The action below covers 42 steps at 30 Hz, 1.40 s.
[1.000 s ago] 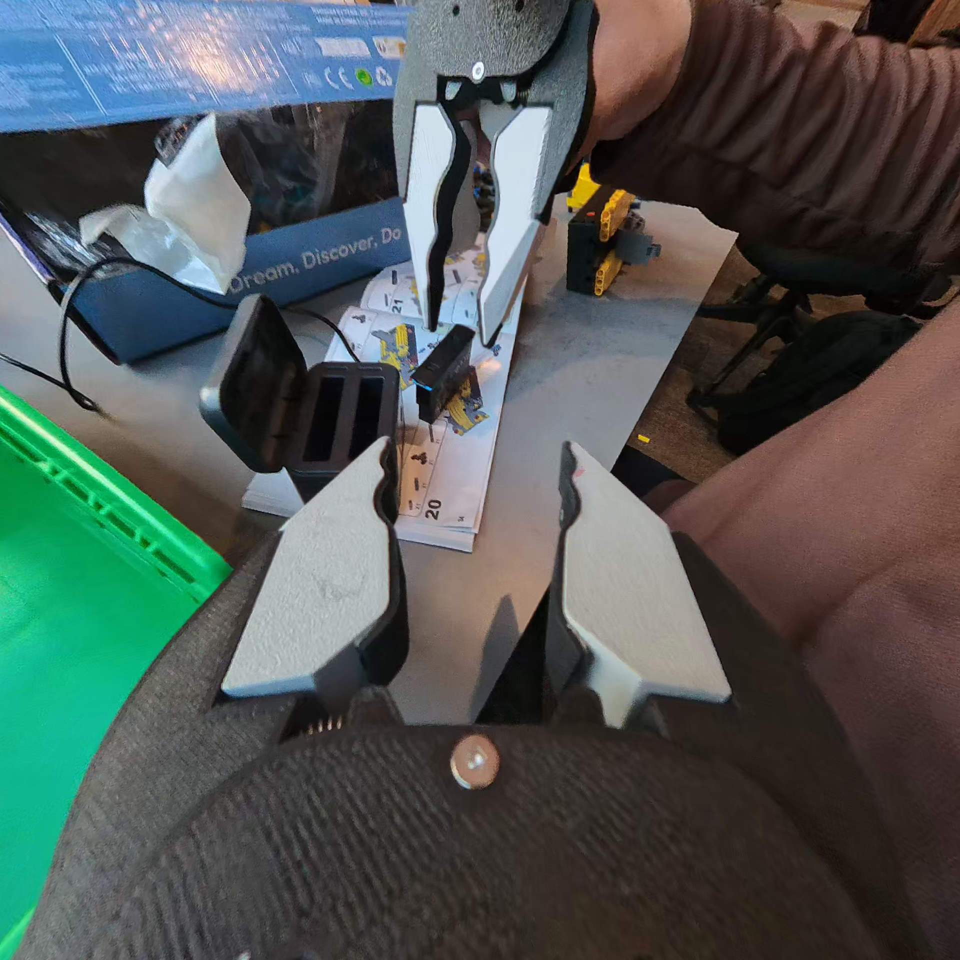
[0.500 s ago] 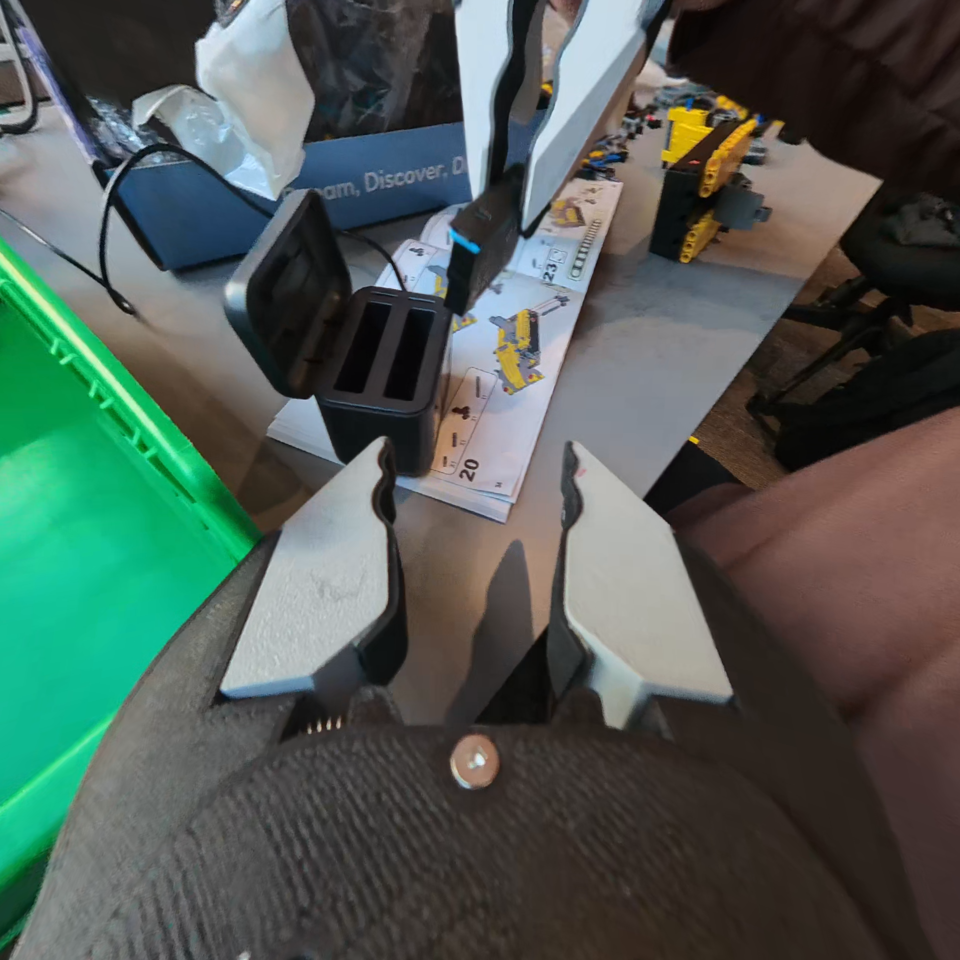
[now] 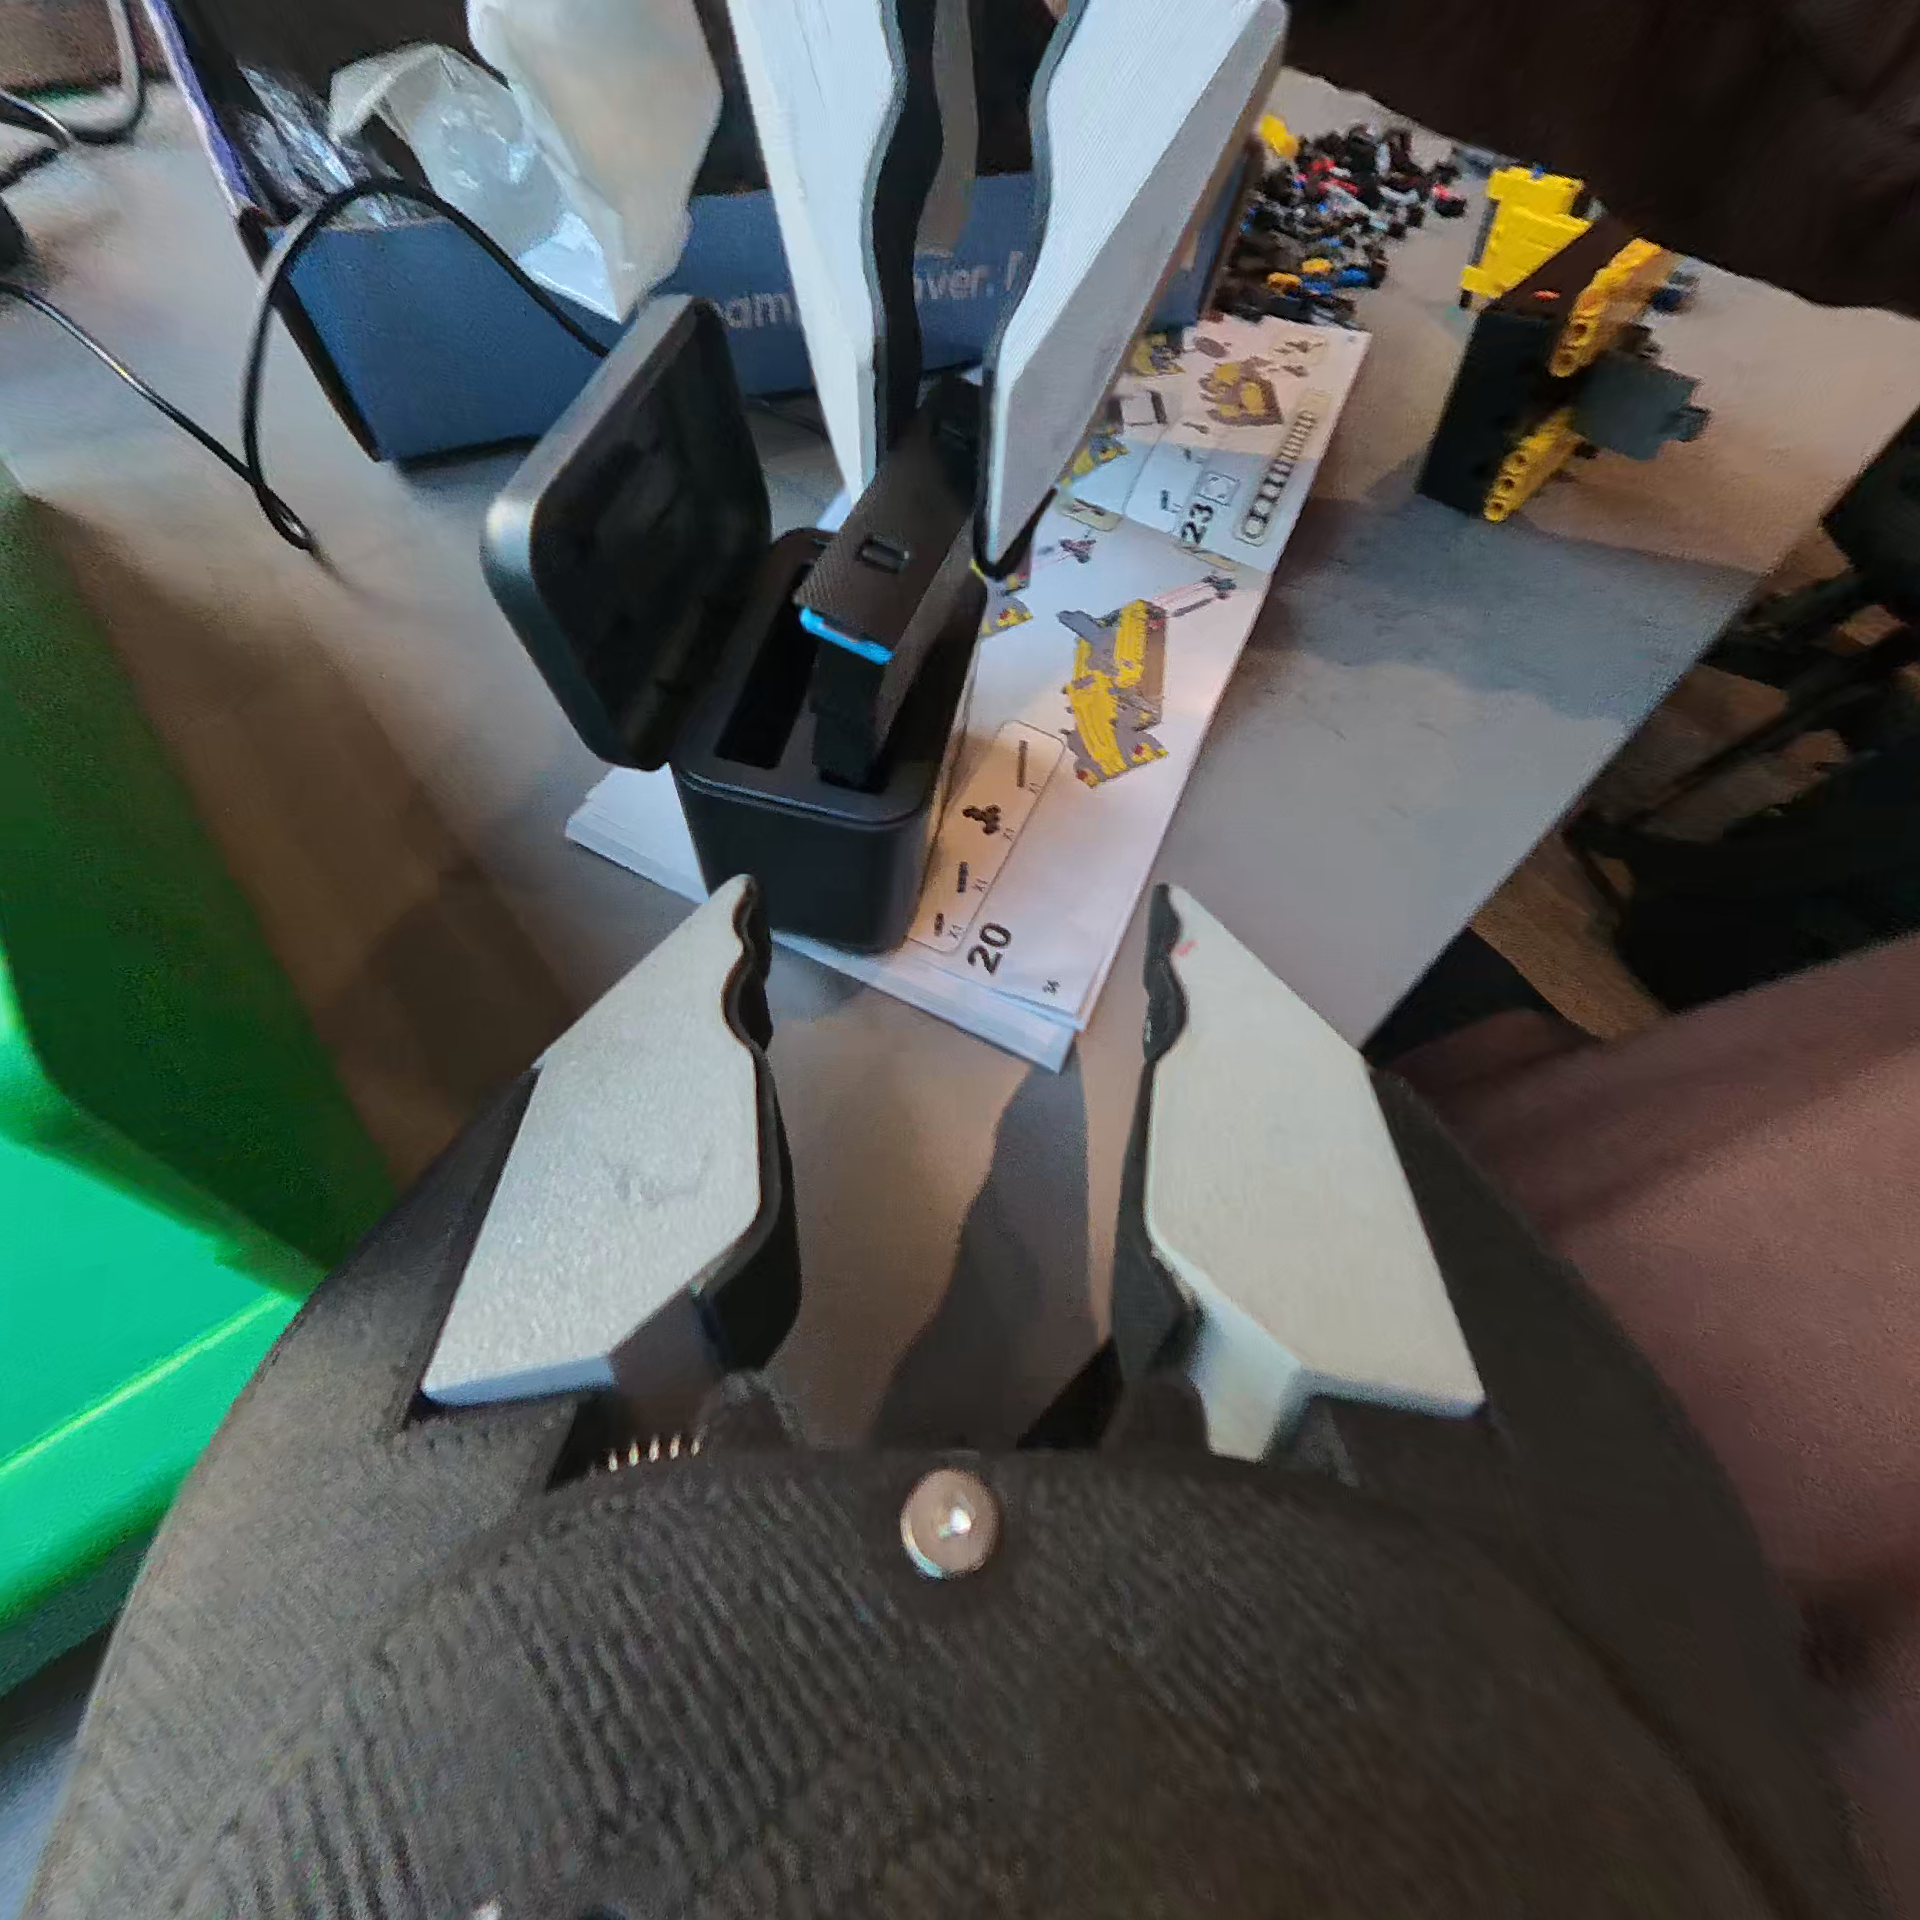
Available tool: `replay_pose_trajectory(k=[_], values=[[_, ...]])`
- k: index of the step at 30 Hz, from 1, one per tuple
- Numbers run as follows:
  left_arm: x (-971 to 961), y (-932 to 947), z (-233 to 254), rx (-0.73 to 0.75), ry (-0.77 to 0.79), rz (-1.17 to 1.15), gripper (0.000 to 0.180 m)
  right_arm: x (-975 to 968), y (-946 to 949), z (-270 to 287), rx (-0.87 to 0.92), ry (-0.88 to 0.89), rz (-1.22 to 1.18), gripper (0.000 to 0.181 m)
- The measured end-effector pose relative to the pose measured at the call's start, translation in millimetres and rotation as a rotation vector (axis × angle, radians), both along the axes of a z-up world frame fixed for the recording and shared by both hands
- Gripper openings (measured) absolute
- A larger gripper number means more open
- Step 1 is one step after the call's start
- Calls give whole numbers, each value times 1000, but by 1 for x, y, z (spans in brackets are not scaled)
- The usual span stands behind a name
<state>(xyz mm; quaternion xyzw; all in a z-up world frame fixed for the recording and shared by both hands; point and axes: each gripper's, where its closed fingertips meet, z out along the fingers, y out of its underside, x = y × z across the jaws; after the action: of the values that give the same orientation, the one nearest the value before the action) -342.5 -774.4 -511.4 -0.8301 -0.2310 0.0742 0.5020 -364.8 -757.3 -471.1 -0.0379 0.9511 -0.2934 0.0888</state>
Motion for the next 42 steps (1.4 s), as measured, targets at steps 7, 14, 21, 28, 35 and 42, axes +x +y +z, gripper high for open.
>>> replay_pose_trajectory(k=[7, 14, 21, 28, 35, 42], values=[[-16, 10, -1, 9, 67, 98, 83, 1, 1, 0, -22, -55, 52, 12], [-20, 13, -3, -29, 66, 122, 83, 0, 1, -1, -14, -78, 85, 12], [-22, 13, -2, -5, 55, 136, 82, -1, -1, 6, 4, -36, 118, 12], [-21, 13, -3, 9, 38, 133, 82, -2, 4, -8, 46, -48, 106, 12], [-21, 13, -3, 14, 34, 134, 82, -2, 1, -14, 15, -82, 85, 12], [-20, 13, -4, 14, 32, 131, 81, -5, 4, -22, 50, -47, 62, 14]])
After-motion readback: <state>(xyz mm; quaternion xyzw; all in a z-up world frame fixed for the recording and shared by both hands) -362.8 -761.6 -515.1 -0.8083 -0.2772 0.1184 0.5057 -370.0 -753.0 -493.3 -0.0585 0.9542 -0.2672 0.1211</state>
